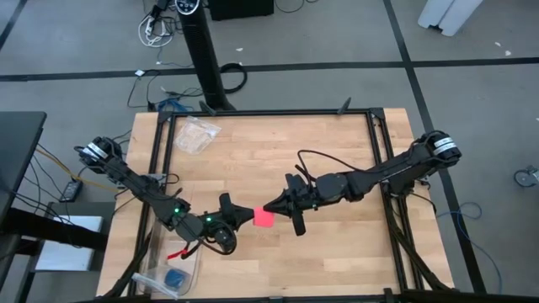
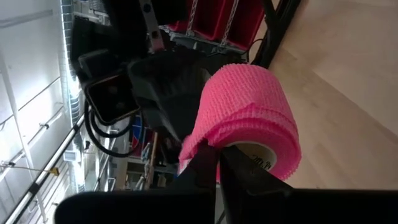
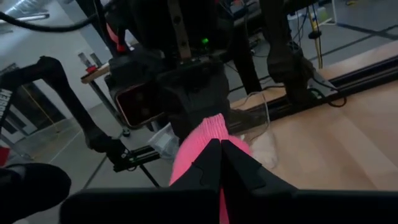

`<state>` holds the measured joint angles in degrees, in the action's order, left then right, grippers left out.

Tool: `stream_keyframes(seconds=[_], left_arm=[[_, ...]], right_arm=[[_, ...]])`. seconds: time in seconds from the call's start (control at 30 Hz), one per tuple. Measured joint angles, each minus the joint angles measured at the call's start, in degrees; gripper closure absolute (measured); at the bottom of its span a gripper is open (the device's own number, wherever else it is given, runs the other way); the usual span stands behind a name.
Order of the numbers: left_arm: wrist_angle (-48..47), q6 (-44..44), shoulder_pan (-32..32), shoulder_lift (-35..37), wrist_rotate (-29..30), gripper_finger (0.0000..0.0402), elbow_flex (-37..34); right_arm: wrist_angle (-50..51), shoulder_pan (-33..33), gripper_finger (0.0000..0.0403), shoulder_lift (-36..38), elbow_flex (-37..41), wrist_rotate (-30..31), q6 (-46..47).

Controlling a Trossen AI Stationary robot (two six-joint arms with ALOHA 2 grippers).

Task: Roll bandage
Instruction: Roll the pink bandage

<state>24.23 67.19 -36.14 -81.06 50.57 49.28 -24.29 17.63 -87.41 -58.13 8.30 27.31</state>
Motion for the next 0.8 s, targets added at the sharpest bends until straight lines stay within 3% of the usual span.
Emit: stream_keyframes(seconds=[0.23, 0.5, 0.8], left_arm=[[-0.8, -0.4, 0.0, 0.0, 0.2, 0.0394, 0.0], [-1.3, -0.8, -0.3, 0.0, 1.3, 0.0394, 0.0], [-0.6, -1.3, -0.3, 0.0, 1.3, 0.0394, 0.0]], right_arm=[[0.4, 0.4, 0.0401, 0.6, 0.0, 1.6, -0.9], [4.9, 1.9, 0.0402, 1.9, 0.0, 8.2, -1.7], [5.6, 1.8, 0.04, 1.4, 0.0, 6.4, -1.5]])
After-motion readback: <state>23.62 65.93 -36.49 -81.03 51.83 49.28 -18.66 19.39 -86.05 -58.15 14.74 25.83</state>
